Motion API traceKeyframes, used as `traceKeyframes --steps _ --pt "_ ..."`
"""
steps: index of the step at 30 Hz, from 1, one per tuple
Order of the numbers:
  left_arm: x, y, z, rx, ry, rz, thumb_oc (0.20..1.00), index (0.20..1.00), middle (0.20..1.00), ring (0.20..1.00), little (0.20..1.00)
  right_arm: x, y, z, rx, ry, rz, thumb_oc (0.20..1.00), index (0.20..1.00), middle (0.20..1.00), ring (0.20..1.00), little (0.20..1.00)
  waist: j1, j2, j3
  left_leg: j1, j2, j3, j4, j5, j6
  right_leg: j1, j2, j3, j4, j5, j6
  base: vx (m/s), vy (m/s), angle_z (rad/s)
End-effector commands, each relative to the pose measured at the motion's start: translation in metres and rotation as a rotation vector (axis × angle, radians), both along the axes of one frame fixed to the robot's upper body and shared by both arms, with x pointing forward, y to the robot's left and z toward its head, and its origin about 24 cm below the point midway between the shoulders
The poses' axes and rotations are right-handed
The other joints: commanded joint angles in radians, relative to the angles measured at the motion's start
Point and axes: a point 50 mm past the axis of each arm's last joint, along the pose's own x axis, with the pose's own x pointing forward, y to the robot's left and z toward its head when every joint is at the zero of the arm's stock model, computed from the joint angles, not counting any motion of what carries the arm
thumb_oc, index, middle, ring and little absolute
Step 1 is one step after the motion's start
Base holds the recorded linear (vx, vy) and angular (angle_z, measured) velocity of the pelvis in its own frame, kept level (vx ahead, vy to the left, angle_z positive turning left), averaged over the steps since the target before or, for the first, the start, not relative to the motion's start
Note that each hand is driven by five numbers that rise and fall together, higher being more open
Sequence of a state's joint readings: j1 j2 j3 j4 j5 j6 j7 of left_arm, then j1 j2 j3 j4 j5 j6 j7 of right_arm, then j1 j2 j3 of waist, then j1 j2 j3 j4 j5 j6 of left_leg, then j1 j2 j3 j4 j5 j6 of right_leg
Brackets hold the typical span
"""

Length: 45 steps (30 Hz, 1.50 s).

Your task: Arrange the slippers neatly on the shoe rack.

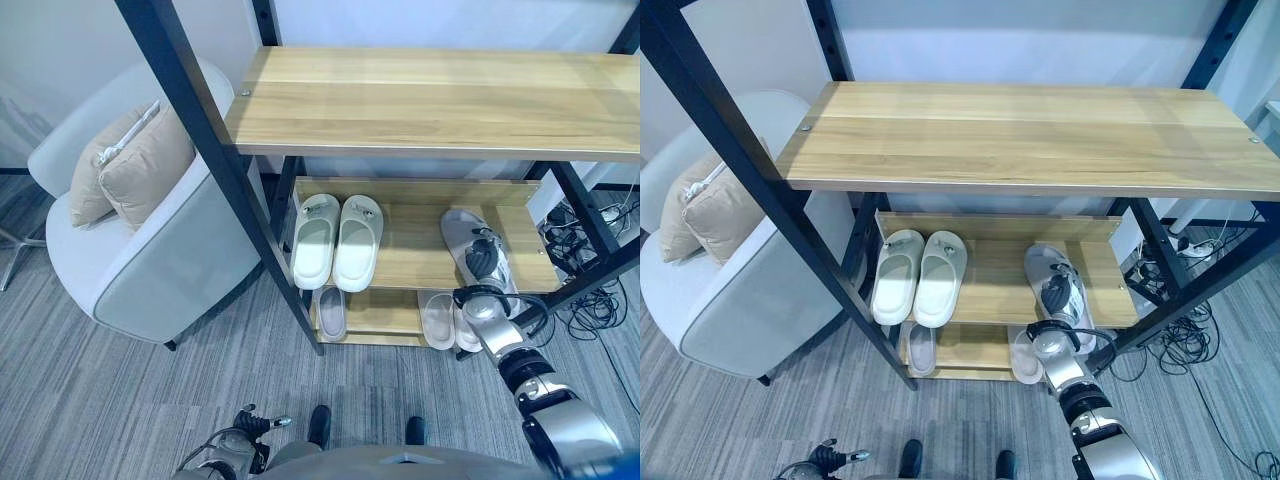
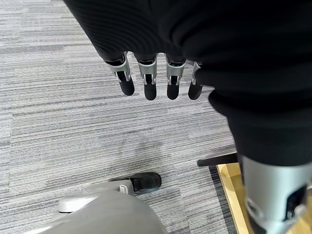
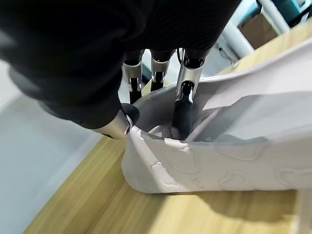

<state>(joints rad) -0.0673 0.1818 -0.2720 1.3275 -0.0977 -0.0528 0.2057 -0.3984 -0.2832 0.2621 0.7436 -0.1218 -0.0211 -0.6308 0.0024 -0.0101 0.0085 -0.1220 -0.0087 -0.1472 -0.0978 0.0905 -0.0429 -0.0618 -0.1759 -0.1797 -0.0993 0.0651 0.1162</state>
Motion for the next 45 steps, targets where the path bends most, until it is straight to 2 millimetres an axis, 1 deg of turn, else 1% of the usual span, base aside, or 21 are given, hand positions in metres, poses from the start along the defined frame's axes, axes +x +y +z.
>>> traceKeyframes --steps 1,2,4,10,11,14,15,16,20,22,25,27,28,30,31,32,33,35,37,41,45 --pt "0.004 -0.004 0.000 0.028 0.030 0.005 1.000 1.000 1.000 1.000 1.000 0.003 0.025 -0.008 0.079 0.050 0.094 0.755 0.755 0.755 0.755 0.755 0.039 -0.013 0.053 0.030 -0.027 0.056 0.011 -0.128 0.015 0.060 -0.025 -0.040 0.012 -0.070 0.042 0.00 0.000 0.00" --pt "0.004 -0.004 -0.001 0.027 0.031 0.005 1.000 1.000 1.000 1.000 1.000 0.004 0.026 -0.007 0.086 0.042 0.095 1.000 1.000 1.000 1.000 1.000 0.040 -0.013 0.052 0.031 -0.027 0.056 0.011 -0.128 0.015 0.061 -0.025 -0.040 0.012 -0.071 0.042 0.00 0.000 0.00" --pt "0.001 -0.002 -0.001 0.032 0.035 0.006 1.000 1.000 1.000 1.000 1.000 0.006 0.024 0.001 0.075 -0.005 0.108 1.000 1.000 1.000 1.000 1.000 0.039 -0.013 0.051 0.035 -0.026 0.057 0.011 -0.129 0.015 0.066 -0.024 -0.041 0.012 -0.073 0.041 0.00 0.000 0.00" --pt "-0.007 -0.001 -0.003 0.031 0.055 -0.012 1.000 1.000 1.000 1.000 1.000 0.008 0.006 0.024 0.111 -0.148 0.073 1.000 1.000 1.000 1.000 1.000 0.037 -0.016 0.051 0.044 -0.025 0.059 0.011 -0.133 0.016 0.070 -0.022 -0.040 0.012 -0.075 0.042 0.00 -0.005 0.00" --pt "-0.008 -0.002 -0.003 0.029 0.060 -0.021 1.000 1.000 1.000 1.000 1.000 0.007 0.000 0.028 0.110 -0.172 0.063 1.000 1.000 1.000 1.000 1.000 0.033 -0.016 0.050 0.046 -0.024 0.060 0.011 -0.134 0.016 0.073 -0.022 -0.038 0.012 -0.077 0.041 0.00 -0.032 0.00" --pt "-0.010 -0.003 -0.004 0.023 0.064 -0.029 1.000 1.000 1.000 1.000 1.000 0.003 -0.009 0.037 0.133 -0.223 0.051 1.000 1.000 1.000 1.000 1.000 0.028 -0.014 0.050 0.051 -0.022 0.061 0.011 -0.135 0.016 0.077 -0.020 -0.034 0.012 -0.078 0.040 0.00 -0.034 0.01" --pt "-0.010 -0.003 -0.004 0.020 0.066 -0.030 1.000 1.000 1.000 1.000 1.000 0.002 -0.011 0.037 0.158 -0.228 0.048 1.000 1.000 1.000 1.000 1.000 0.026 -0.014 0.050 0.053 -0.020 0.062 0.011 -0.135 0.016 0.079 -0.020 -0.033 0.012 -0.079 0.039 0.00 -0.043 0.00" --pt "-0.010 -0.003 -0.004 0.014 0.067 -0.033 1.000 1.000 1.000 1.000 1.000 0.000 -0.012 0.038 0.231 -0.240 0.052 1.000 1.000 1.000 1.000 1.000 0.023 -0.013 0.049 0.055 -0.020 0.063 0.011 -0.136 0.016 0.081 -0.019 -0.033 0.012 -0.080 0.039 0.00 -0.041 -0.02" --pt "-0.013 -0.002 -0.004 0.006 0.078 -0.035 1.000 1.000 1.000 1.000 1.000 -0.004 -0.017 0.039 0.295 -0.247 0.072 1.000 1.000 1.000 1.000 1.000 0.019 -0.011 0.047 0.060 -0.019 0.065 0.011 -0.136 0.015 0.084 -0.019 -0.030 0.012 -0.081 0.038 0.00 -0.018 -0.01" --pt "-0.012 -0.004 -0.004 -0.013 0.079 -0.041 1.000 1.000 1.000 1.000 1.000 -0.004 -0.017 0.039 0.366 -0.244 0.095 1.000 1.000 1.000 1.000 1.000 0.016 -0.006 0.046 0.061 -0.019 0.067 0.011 -0.134 0.014 0.083 -0.017 -0.027 0.012 -0.079 0.037 -0.01 -0.039 -0.02" --pt "-0.015 -0.007 -0.006 -0.025 0.088 -0.049 1.000 1.000 1.000 1.000 1.000 -0.004 -0.017 0.041 0.376 -0.256 0.103 1.000 1.000 1.000 1.000 1.000 0.015 -0.004 0.045 0.058 -0.018 0.071 0.011 -0.133 0.014 0.081 -0.016 -0.028 0.012 -0.078 0.036 -0.01 -0.012 -0.04" --pt "-0.015 -0.007 -0.006 -0.030 0.085 -0.047 1.000 1.000 1.000 1.000 1.000 -0.005 -0.022 0.043 0.306 -0.253 0.100 1.000 1.000 1.000 1.000 1.000 0.014 -0.005 0.044 0.060 -0.018 0.070 0.011 -0.135 0.015 0.082 -0.015 -0.028 0.012 -0.080 0.035 0.01 -0.019 -0.05" --pt "-0.014 -0.007 -0.006 -0.031 0.083 -0.046 1.000 1.000 1.000 1.000 1.000 -0.007 -0.028 0.044 0.224 -0.242 0.084 1.000 1.000 1.000 1.000 1.000 0.014 -0.007 0.043 0.061 -0.018 0.069 0.011 -0.136 0.015 0.083 -0.014 -0.029 0.012 -0.080 0.036 0.00 0.000 0.00" --pt "-0.015 -0.007 -0.006 -0.029 0.082 -0.045 1.000 1.000 1.000 1.000 1.000 -0.010 -0.038 0.042 0.143 -0.228 0.042 1.000 1.000 1.000 1.000 1.000 0.012 -0.008 0.042 0.062 -0.019 0.069 0.011 -0.137 0.015 0.084 -0.013 -0.029 0.012 -0.081 0.036 0.02 -0.010 0.00" --pt "-0.016 -0.007 -0.006 -0.027 0.082 -0.042 1.000 1.000 1.000 1.000 1.000 -0.015 -0.047 0.038 0.080 -0.206 -0.002 1.000 1.000 1.000 1.000 1.000 0.011 -0.008 0.043 0.064 -0.018 0.069 0.011 -0.138 0.016 0.086 -0.013 -0.028 0.012 -0.082 0.036 0.03 -0.020 0.00" --pt "-0.016 -0.007 -0.006 -0.027 0.081 -0.039 1.000 1.000 1.000 1.000 1.000 -0.017 -0.051 0.035 0.038 -0.183 -0.023 1.000 1.000 1.000 1.000 1.000 0.011 -0.009 0.043 0.064 -0.018 0.068 0.011 -0.138 0.016 0.086 -0.012 -0.028 0.012 -0.083 0.036 0.04 -0.032 0.01" --pt "-0.018 -0.007 -0.006 -0.025 0.086 -0.038 1.000 1.000 1.000 1.000 1.000 -0.022 -0.061 0.032 -0.064 -0.149 -0.052 1.000 1.000 1.000 1.000 1.000 0.010 -0.009 0.043 0.065 -0.017 0.069 0.011 -0.140 0.016 0.086 -0.012 -0.028 0.012 -0.083 0.037 0.03 -0.029 0.01" --pt "-0.017 -0.005 -0.006 -0.017 0.085 -0.042 1.000 1.000 1.000 1.000 1.000 -0.027 -0.070 0.029 -0.169 -0.101 -0.067 1.000 1.000 1.000 1.000 1.000 0.010 -0.009 0.045 0.065 -0.017 0.068 0.011 -0.141 0.016 0.085 -0.013 -0.027 0.012 -0.083 0.038 0.02 -0.016 0.01" --pt "-0.016 -0.005 -0.005 -0.016 0.084 -0.051 1.000 1.000 1.000 1.000 1.000 -0.027 -0.074 0.026 -0.228 -0.063 -0.063 1.000 1.000 1.000 1.000 1.000 0.011 -0.011 0.048 0.064 -0.018 0.068 0.011 -0.142 0.017 0.083 -0.013 -0.027 0.012 -0.083 0.038 0.02 -0.034 -0.02" --pt "-0.013 -0.006 -0.005 -0.013 0.075 -0.055 1.000 1.000 1.000 1.000 1.000 -0.026 -0.077 0.020 -0.274 -0.007 -0.060 1.000 1.000 1.000 1.000 1.000 0.010 -0.014 0.051 0.060 -0.017 0.071 0.011 -0.141 0.016 0.078 -0.012 -0.024 0.012 -0.082 0.038 0.00 -0.008 -0.01" --pt "-0.009 -0.004 -0.004 -0.007 0.066 -0.045 1.000 1.000 1.000 1.000 1.000 -0.021 -0.070 0.012 -0.208 0.031 -0.045 1.000 1.000 1.000 1.000 1.000 0.011 -0.017 0.058 0.053 -0.017 0.074 0.011 -0.139 0.016 0.070 -0.013 -0.023 0.012 -0.080 0.038 0.01 0.000 0.00"
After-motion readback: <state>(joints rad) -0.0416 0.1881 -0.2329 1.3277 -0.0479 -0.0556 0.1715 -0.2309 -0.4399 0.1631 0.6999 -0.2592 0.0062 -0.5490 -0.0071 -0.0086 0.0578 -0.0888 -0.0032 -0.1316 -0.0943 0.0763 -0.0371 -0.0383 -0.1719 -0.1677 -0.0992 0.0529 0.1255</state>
